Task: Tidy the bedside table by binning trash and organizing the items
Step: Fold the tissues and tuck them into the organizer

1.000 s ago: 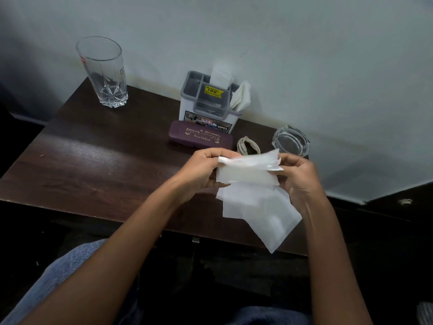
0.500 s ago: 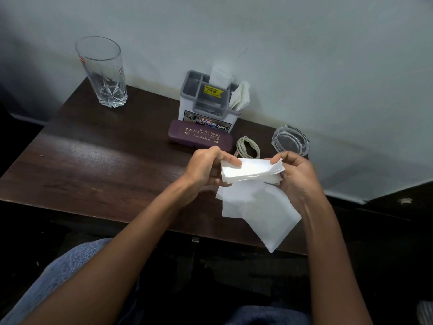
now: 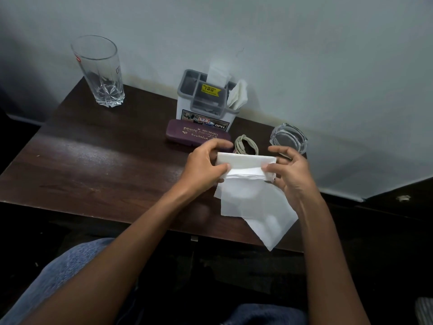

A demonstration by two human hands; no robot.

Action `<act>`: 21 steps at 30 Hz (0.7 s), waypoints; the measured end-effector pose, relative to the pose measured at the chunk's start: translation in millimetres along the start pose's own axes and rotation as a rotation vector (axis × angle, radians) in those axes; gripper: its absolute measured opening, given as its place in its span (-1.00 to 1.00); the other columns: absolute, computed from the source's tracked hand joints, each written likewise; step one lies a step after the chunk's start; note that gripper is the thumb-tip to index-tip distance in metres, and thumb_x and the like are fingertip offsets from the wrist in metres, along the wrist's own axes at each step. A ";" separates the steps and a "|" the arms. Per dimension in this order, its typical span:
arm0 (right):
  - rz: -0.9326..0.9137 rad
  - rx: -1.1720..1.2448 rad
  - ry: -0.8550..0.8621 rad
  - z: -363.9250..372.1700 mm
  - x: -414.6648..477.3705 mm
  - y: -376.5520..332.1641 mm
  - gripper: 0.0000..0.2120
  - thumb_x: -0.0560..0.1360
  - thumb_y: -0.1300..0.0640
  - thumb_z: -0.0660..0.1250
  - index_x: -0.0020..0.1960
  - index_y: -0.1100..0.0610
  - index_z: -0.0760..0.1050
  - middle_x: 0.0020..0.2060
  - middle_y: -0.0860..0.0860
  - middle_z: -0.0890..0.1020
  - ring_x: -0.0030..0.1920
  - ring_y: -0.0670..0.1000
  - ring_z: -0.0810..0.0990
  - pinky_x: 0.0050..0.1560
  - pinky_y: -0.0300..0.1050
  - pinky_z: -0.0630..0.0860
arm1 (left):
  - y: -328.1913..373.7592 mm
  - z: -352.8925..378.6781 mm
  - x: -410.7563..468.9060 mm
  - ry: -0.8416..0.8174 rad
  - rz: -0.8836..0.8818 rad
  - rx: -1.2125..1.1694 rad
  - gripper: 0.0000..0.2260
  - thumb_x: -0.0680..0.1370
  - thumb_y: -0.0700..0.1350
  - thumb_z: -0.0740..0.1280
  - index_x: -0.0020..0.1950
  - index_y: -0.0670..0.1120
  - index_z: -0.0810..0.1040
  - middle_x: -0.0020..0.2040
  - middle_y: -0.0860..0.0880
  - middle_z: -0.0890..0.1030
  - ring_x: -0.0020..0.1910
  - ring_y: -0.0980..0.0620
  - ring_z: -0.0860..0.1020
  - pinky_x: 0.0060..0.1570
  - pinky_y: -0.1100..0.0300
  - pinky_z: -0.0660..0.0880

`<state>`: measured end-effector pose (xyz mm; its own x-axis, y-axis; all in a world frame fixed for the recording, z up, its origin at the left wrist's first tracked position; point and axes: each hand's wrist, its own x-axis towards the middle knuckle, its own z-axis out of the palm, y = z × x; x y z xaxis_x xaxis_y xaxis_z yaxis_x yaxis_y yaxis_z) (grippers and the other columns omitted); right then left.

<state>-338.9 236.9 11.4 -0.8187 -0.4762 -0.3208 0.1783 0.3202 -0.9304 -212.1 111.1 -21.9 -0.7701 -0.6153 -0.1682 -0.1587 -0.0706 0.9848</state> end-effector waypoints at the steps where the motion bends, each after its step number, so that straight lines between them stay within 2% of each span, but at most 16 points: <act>1: -0.014 0.020 0.020 -0.6 0.3 -0.3 -0.64 0.35 0.52 0.32 -0.02 0.13 0.50 -0.31 0.03 0.58 -0.26 0.01 0.58 -0.36 -0.15 0.55 | -0.1 -0.2 0.5 0.022 -0.018 -0.024 -0.67 0.44 -0.36 0.35 0.10 -0.01 0.53 -0.16 -0.05 0.64 -0.18 0.03 0.62 -0.29 0.10 0.63; 5: -0.038 0.082 0.076 -1.1 -0.6 0.2 -0.78 0.37 0.46 0.37 -0.17 0.15 0.54 -0.32 0.04 0.58 -0.33 -0.01 0.54 -0.45 -0.29 0.49 | 1.5 -3.5 1.9 0.057 -0.121 -0.147 -0.81 0.46 -0.38 0.35 -0.05 -0.11 0.56 -0.19 -0.06 0.63 -0.20 0.02 0.61 -0.35 0.22 0.61; 9: -0.034 0.146 0.099 0.2 -0.5 -0.2 -0.80 0.39 0.43 0.35 -0.16 0.15 0.54 -0.27 0.05 0.59 -0.31 -0.01 0.54 -0.42 -0.27 0.52 | 1.6 -3.1 3.1 0.064 -0.171 -0.250 -0.81 0.47 -0.39 0.34 -0.13 -0.10 0.56 -0.21 -0.06 0.62 -0.22 0.03 0.59 -0.32 0.24 0.62; 12: 0.044 0.136 0.023 -2.1 0.5 0.7 -0.88 0.43 0.31 0.38 -0.10 0.13 0.56 -0.25 0.06 0.61 -0.35 -0.02 0.53 -0.41 -0.23 0.49 | 1.7 -3.2 3.7 0.082 -0.174 -0.282 -0.80 0.47 -0.40 0.34 -0.13 -0.09 0.55 -0.21 -0.05 0.63 -0.24 0.06 0.60 -0.31 0.23 0.62; 15: 0.102 0.071 -0.043 0.7 1.0 3.7 -0.95 0.43 0.25 0.39 -0.16 0.12 0.56 -0.25 0.09 0.63 -0.36 0.00 0.59 -0.38 -0.21 0.44 | 0.8 -4.0 4.7 0.087 -0.176 -0.297 -0.80 0.46 -0.40 0.34 -0.12 -0.09 0.56 -0.19 -0.06 0.63 -0.20 0.04 0.61 -0.23 0.17 0.63; 17: 0.100 0.096 -0.002 4.6 1.9 3.5 -0.91 0.43 0.27 0.39 -0.23 0.13 0.54 -0.28 0.10 0.61 -0.42 -0.04 0.57 -0.39 -0.22 0.42 | 1.8 -4.0 5.1 0.088 -0.172 -0.307 -0.80 0.47 -0.40 0.34 -0.08 -0.10 0.56 -0.17 -0.07 0.63 -0.18 0.02 0.61 -0.21 0.16 0.62; 21: 0.070 0.162 0.083 11.0 1.9 -1.6 -0.86 0.42 0.28 0.41 -0.28 0.12 0.53 -0.33 0.06 0.56 -0.46 -0.07 0.50 -0.39 -0.23 0.44 | 6.8 -6.3 6.3 0.121 -0.151 -0.334 -0.80 0.47 -0.40 0.33 -0.10 -0.10 0.52 -0.19 -0.08 0.61 -0.25 0.06 0.59 -0.32 0.27 0.60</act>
<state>-334.8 226.4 10.3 -0.8422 -0.3863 -0.3762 0.3163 0.2111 -0.9249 -214.2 101.8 -16.0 -0.6715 -0.6653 -0.3263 -0.0394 -0.4077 0.9123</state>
